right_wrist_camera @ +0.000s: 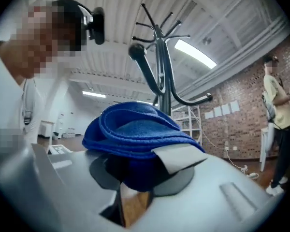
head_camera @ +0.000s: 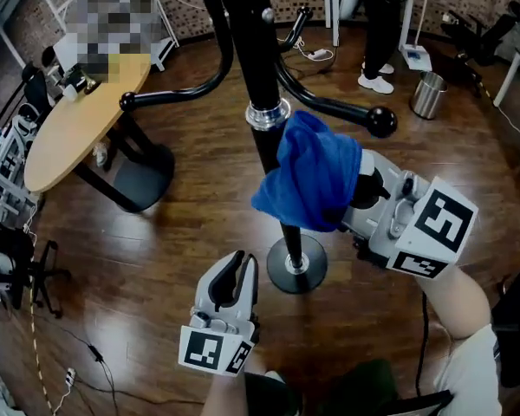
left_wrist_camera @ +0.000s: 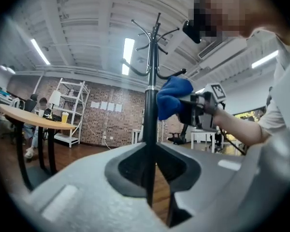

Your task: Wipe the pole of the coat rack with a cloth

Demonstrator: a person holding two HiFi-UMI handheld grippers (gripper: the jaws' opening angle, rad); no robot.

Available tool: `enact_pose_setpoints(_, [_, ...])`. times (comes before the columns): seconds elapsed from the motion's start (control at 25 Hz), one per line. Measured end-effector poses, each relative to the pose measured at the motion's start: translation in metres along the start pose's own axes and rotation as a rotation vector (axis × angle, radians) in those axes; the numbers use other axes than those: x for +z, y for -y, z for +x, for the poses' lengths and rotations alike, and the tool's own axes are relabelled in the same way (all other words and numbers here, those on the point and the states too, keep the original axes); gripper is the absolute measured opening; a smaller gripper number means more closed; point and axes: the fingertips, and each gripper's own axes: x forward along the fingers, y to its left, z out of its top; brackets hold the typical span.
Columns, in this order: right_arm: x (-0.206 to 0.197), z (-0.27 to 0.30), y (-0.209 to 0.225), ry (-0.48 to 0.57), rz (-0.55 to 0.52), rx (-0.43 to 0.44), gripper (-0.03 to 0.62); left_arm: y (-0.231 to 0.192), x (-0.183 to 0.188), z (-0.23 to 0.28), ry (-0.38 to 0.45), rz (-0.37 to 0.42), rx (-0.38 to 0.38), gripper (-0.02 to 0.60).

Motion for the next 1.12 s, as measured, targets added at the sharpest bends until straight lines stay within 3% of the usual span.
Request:
enact_pose_setpoints(0.08, [-0.046,-0.007,0.007,0.000,0.001,-0.054,0.112,0.000,-0.025,0.002,0.017,0.007,0.009,0.058])
enact_pose_setpoints(0.16, [-0.116,-0.018,0.008,0.014,0.029,-0.093,0.112,-0.007,-0.050,0.002,0.029,0.023,0.026,0.058])
enact_pose_setpoints(0.28, [-0.283,-0.031,-0.004,-0.006,0.155,-0.155,0.112,-0.026,-0.096,-0.005,0.035,0.019,0.060,0.058])
enact_pose_setpoints(0.4, [-0.487,-0.037,-0.020,-0.217,0.211,-0.249,0.112,-0.041,-0.130,-0.017,0.039,0.040,0.114,0.058])
enact_pose_setpoints(0.48, [-0.590,-0.045,-0.023,-0.339,0.261,-0.312,0.110,-0.039,-0.139,-0.021,0.056,0.045,0.126,0.058])
enact_pose_setpoints(0.6, [-0.697,-0.069,-0.043,-0.489,0.347,-0.376,0.109,-0.026,-0.146,-0.032,0.095,0.016,0.095,0.058])
enact_pose_setpoints(0.68, [-0.729,-0.078,-0.062,-0.538,0.385,-0.391,0.109,-0.026,-0.152,-0.036,0.084,0.004,0.101,0.057])
enact_pose_setpoints(0.76, [-0.713,-0.072,-0.064,-0.505,0.397,-0.416,0.109,-0.028,-0.151,-0.035,0.074,0.027,0.098,0.057])
enact_pose_setpoints(0.84, [-0.643,-0.052,-0.061,-0.408,0.358,-0.390,0.108,-0.031,-0.144,-0.037,0.102,0.056,0.094,0.057])
enact_pose_setpoints(0.92, [-0.526,-0.021,-0.066,-0.269,0.262,-0.314,0.107,-0.043,-0.141,-0.047,0.127,0.057,0.137,0.057])
enact_pose_setpoints(1.0, [-0.383,0.010,-0.070,-0.120,0.133,-0.247,0.108,-0.062,-0.137,-0.055,0.127,0.048,0.204,0.057])
enact_pose_setpoints(1.12, [-0.172,0.045,-0.081,0.084,-0.081,-0.162,0.109,-0.070,-0.126,-0.061,0.128,0.061,0.229,0.057])
